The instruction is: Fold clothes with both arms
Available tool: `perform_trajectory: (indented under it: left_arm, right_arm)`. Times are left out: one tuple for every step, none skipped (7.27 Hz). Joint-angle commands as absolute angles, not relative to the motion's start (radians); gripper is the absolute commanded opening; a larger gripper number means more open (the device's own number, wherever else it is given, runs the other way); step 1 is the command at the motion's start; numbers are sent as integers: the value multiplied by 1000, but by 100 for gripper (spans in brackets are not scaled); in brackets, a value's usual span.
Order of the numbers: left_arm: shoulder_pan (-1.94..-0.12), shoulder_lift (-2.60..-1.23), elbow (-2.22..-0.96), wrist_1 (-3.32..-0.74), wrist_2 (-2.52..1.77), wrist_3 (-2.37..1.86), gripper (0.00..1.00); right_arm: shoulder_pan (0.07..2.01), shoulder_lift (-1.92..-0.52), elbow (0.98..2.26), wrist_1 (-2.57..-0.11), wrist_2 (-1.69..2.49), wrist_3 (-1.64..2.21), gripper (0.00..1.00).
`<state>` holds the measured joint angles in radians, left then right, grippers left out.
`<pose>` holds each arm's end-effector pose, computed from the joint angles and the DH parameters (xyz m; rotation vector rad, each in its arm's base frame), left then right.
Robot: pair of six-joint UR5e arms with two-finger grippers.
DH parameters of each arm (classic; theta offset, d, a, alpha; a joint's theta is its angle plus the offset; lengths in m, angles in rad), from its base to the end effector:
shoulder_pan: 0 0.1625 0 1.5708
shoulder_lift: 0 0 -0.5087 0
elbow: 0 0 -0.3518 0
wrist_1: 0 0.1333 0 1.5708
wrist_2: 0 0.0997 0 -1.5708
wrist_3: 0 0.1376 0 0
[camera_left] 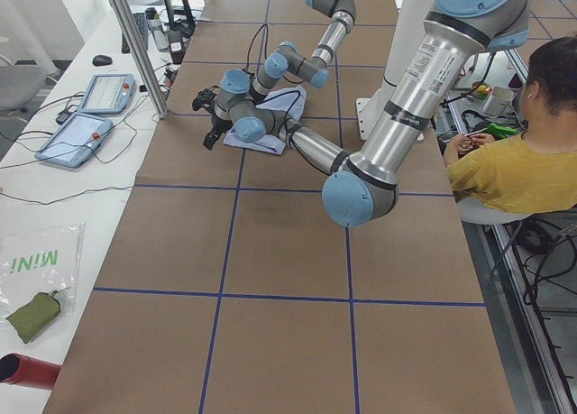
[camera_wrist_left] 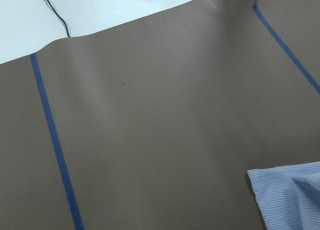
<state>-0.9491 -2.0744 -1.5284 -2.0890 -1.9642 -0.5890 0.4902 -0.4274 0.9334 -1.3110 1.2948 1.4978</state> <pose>0.3548 -0.6335 0.4396 0.5894 0.8475 0.2223 -0.7439 -0.5905 0.2292 0.4684 -0.6650 0.4999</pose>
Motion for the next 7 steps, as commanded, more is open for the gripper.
perform_trajectory:
  left_arm:
    - [-954,-2066,-1540,-2086,-1965,-598,100]
    - [-954,-2062,-1540,-2086,-1962,-601,100]
    - [-948,-2060,-1540,-2088,-1960,-639,100]
    - [-940,-2075,-1537,-2089,-1957,-716,100]
    - [-919,-2083,-1539,-2091,-1959,-744,100]
    - [-885,-2114,-1528,-2091,-1957,-840,100]
    - [-846,-2131,-1526,-2091,-1951,-985,100]
  right_arm:
    - [494,-394,830,-1216,1118,1465,96]
    - [495,-391,830,-1174,1053,1479,96]
    - [517,-390,845,-1164,1078,1476,96]
    - [556,-406,921,-1169,1201,1451,98]
    - [596,-458,1008,-1172,1317,1362,98]
    - [638,-522,1084,-1172,1410,1306,98]
    - [681,-570,1142,-1173,1505,1245,98]
